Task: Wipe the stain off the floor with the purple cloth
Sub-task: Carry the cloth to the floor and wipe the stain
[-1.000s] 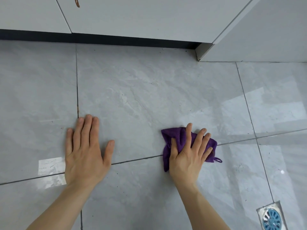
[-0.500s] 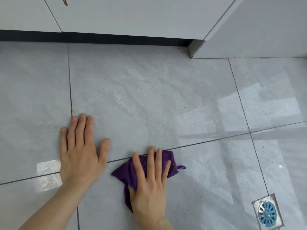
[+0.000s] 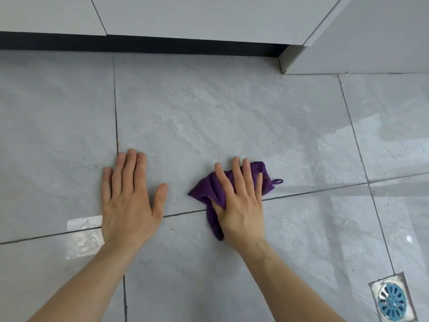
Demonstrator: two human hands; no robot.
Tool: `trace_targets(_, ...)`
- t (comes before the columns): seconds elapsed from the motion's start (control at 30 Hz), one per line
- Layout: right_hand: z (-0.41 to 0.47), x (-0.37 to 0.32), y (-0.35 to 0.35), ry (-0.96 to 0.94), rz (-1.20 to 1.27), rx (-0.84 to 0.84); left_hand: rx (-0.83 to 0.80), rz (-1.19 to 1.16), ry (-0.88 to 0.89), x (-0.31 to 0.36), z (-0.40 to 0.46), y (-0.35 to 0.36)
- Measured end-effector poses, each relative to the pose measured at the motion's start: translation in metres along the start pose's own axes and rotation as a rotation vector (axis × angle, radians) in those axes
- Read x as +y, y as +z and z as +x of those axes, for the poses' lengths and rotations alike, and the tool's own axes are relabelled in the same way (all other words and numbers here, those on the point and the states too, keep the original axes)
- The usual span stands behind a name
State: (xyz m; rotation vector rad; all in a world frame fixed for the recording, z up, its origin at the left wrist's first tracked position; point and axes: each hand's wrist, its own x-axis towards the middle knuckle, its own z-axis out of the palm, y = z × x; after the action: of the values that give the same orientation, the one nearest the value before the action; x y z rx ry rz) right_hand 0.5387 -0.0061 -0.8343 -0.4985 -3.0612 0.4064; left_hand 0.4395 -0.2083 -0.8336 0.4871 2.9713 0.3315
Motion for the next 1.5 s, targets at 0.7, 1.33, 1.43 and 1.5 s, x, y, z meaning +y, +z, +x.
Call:
trace_targets(0.7, 0.007, -0.027, -0.017, 0.067, 0.253, 0.063, -0.005, -0.077, 0.014, -0.002, 0.0, 0.0)
trace_targets(1.33, 0.02, 0.0, -0.043, -0.067, 0.051, -0.073, -0.146, -0.041, 0.435, 0.058, 0.025, -0.024)
trace_targets(1.43, 0.018, -0.002, -0.045, -0.073, 0.062, -0.091, -0.168, 0.006, 0.415, 0.06, 0.016, -0.025)
trace_targets(1.5, 0.013, -0.004, -0.045, -0.058, 0.088, -0.101, -0.193, 0.054, 0.397, 0.064, 0.008, -0.028)
